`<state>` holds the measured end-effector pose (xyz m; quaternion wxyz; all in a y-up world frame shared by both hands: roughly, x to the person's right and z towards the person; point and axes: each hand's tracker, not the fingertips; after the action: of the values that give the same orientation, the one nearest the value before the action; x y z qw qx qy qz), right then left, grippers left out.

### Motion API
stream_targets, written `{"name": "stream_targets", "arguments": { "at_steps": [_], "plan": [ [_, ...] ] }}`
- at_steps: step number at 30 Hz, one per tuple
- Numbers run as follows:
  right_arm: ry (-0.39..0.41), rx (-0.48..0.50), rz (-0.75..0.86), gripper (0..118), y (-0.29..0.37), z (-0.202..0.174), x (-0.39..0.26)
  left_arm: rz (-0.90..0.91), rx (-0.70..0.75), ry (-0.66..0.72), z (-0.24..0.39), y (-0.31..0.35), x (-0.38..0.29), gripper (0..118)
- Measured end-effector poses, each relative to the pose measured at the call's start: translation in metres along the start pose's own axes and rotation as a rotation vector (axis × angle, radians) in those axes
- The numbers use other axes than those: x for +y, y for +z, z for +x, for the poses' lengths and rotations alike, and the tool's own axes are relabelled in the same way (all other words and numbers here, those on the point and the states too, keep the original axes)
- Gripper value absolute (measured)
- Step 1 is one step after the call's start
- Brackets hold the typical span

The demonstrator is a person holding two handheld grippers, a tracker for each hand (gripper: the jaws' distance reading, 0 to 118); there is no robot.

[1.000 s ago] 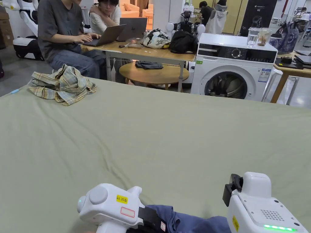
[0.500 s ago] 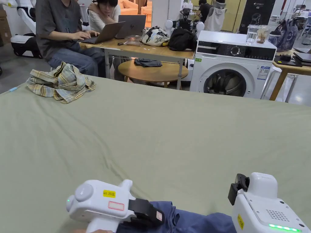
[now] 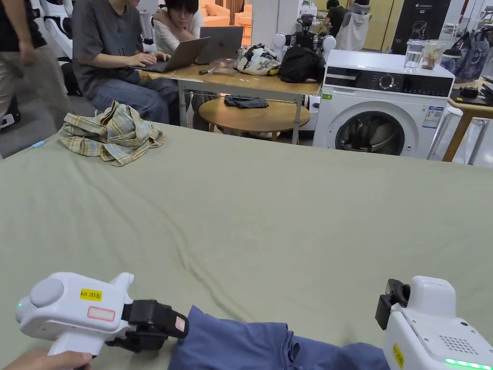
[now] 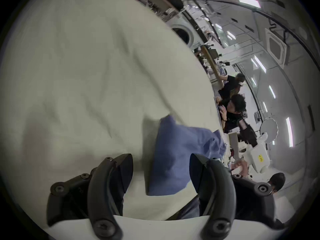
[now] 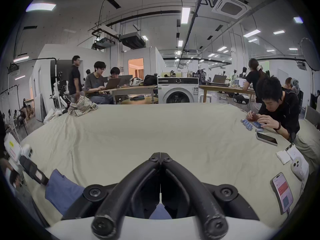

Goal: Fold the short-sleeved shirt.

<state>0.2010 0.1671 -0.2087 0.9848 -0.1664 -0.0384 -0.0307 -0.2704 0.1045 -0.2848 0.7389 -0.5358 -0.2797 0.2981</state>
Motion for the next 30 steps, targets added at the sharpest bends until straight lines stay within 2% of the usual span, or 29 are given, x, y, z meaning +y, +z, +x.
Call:
{"name": "stream_targets", "arguments": {
  "at_steps": [2,4,6,7,9,10,11,12,14,16,17,20,24,25,30],
  "plan": [
    [-0.012,-0.001,0.001,0,0.000,0.000,-0.001,-0.063,-0.087,0.027,-0.012,-0.022,-0.004,68],
    [-0.025,0.001,0.001,0,-0.001,0.001,-0.001,-0.021,-0.284,0.075,-0.020,-0.033,-0.010,68],
    [-0.029,0.002,-0.002,0,-0.001,0.001,0.000,-0.044,-0.371,0.122,-0.026,-0.048,-0.011,68],
    [-0.027,-0.001,-0.003,0,0.000,0.001,0.000,-0.046,-0.356,0.103,-0.027,-0.055,-0.012,62],
    [-0.023,-0.001,-0.003,0,0.001,0.001,0.001,-0.019,-0.378,0.070,-0.029,-0.058,-0.013,38],
    [-0.018,-0.003,-0.003,0,0.002,0.001,0.001,-0.012,-0.360,0.077,-0.029,-0.058,-0.014,24],
    [-0.013,-0.005,-0.003,0,0.002,0.001,0.001,0.002,-0.313,0.097,-0.030,-0.058,-0.015,14],
    [-0.011,-0.005,-0.002,0,0.003,0.001,0.001,0.003,-0.289,0.098,-0.031,-0.058,-0.015,12],
    [-0.011,-0.003,-0.002,0,0.003,0.001,0.001,0.021,-0.302,0.097,-0.031,-0.053,-0.020,8],
    [-0.007,-0.003,-0.003,0,0.003,0.001,0.002,0.039,-0.260,0.025,-0.019,-0.048,-0.023,7],
    [-0.007,-0.002,-0.003,0,0.003,0.001,0.002,0.036,-0.244,0.019,0.026,-0.034,-0.044,6],
    [-0.005,0.001,-0.004,0,0.002,0.001,0.003,0.046,-0.256,0.025,0.048,-0.016,-0.050,6],
    [-0.004,0.004,-0.006,0,0.000,0.001,0.004,0.082,-0.163,-0.040,0.083,0.026,-0.058,6],
    [-0.006,0.007,-0.005,0,0.000,0.001,0.004,0.084,-0.168,-0.028,0.043,0.041,-0.021,6],
    [-0.007,0.020,-0.004,0,-0.002,-0.001,0.007,0.141,-0.034,-0.093,0.052,0.091,-0.010,6]
  ]
}}
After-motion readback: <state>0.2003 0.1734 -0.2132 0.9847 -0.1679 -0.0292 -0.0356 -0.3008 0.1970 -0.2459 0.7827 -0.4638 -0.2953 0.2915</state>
